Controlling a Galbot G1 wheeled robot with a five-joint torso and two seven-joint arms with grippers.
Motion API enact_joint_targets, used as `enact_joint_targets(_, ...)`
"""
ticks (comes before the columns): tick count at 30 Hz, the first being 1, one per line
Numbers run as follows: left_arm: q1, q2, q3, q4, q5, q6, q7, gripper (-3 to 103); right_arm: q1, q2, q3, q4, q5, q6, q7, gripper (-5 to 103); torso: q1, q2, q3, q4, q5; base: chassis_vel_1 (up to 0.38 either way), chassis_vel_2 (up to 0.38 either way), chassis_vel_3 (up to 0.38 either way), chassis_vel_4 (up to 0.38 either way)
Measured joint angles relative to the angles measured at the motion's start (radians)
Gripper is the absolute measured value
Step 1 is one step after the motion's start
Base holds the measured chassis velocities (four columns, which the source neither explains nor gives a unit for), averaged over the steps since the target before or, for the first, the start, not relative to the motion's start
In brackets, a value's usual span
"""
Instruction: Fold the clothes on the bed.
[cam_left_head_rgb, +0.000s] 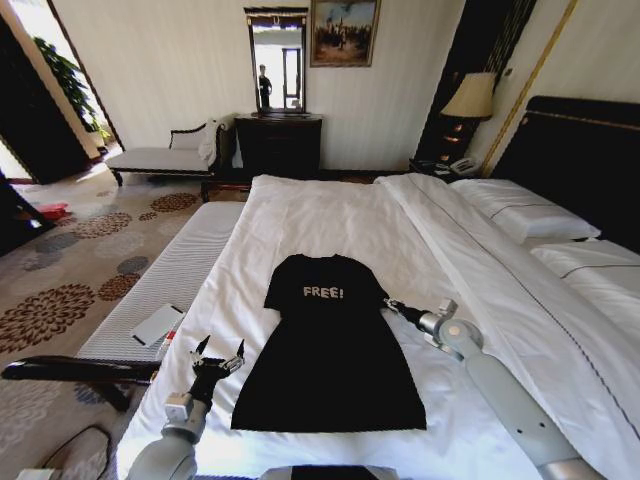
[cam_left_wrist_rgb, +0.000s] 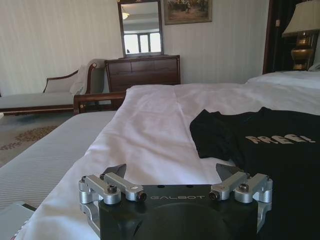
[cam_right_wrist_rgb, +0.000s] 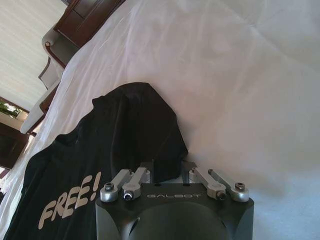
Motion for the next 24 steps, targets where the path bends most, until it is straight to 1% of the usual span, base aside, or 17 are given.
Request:
enact_joint_targets(1,0.0,-0.001,0.0,0.001,0.0,0.0,0.0,100,0.0,0.0,0.0,-0.001,-0.001,0.0,0.0,24,0.0,0.0,0.0,0.0,0.0,0.0,0.0,0.0,0.0)
enact_joint_targets(2,0.0,-0.001,0.0,0.001,0.0,0.0,0.0,100,0.0,0.0,0.0,-0.001,-0.001,0.0,0.0,24,0.0,0.0,0.0,0.0,0.0,0.0,0.0,0.0,0.0)
enact_joint_targets(3,0.0,-0.002,0.001,0.001,0.0,-0.001,-0.001,100,0.0,0.0,0.001,-0.003,-0.002,0.001,0.0,19,0.0,0.0,0.0,0.0,0.0,0.0,0.0,0.0,0.0)
enact_joint_targets(4,0.0,-0.003,0.001,0.001,0.0,-0.001,-0.001,100,0.0,0.0,0.001,-0.004,-0.002,0.001,0.0,19,0.0,0.0,0.0,0.0001,0.0,0.0,0.0,0.0,0.0)
enact_joint_targets(5,0.0,-0.003,0.002,0.002,0.0,-0.001,-0.001,100,0.0,0.0,0.001,-0.007,-0.003,0.002,0.0,14,0.0,0.0,0.0,0.0,0.0,0.0,0.0,0.0,0.0)
enact_joint_targets(6,0.0,-0.003,0.002,0.002,0.0,-0.001,-0.001,100,0.0,0.0,0.001,-0.007,-0.003,0.002,0.0,14,0.0,0.0,0.0,0.0,0.0,0.0,0.0,0.0,0.0)
enact_joint_targets(8,0.002,-0.004,0.003,0.003,-0.001,-0.002,-0.002,100,0.002,0.0,0.001,-0.01,-0.004,0.003,0.0,3,0.0,0.0,0.0,0.0,0.0,0.0,0.0,0.0,0.0)
enact_joint_targets(9,0.002,-0.004,0.004,0.004,-0.001,-0.002,-0.002,100,0.003,0.0,0.001,-0.012,-0.005,0.004,0.0,2,0.0,0.0,0.0,0.0001,0.0,0.0,0.0,0.0,0.0)
enact_joint_targets(19,-0.001,-0.005,0.006,0.005,-0.003,-0.003,-0.002,100,0.014,-0.007,-0.003,-0.017,-0.015,0.009,-0.003,0,0.0,0.0,0.0,0.0,0.0,0.0,0.0,0.0,0.0)
enact_joint_targets(24,0.003,-0.005,0.006,0.004,-0.003,-0.004,-0.002,100,0.054,-0.029,-0.038,-0.045,-0.046,0.027,-0.021,0,0.0,0.0,0.0,-0.0001,0.0001,0.0,0.0,0.0,0.0)
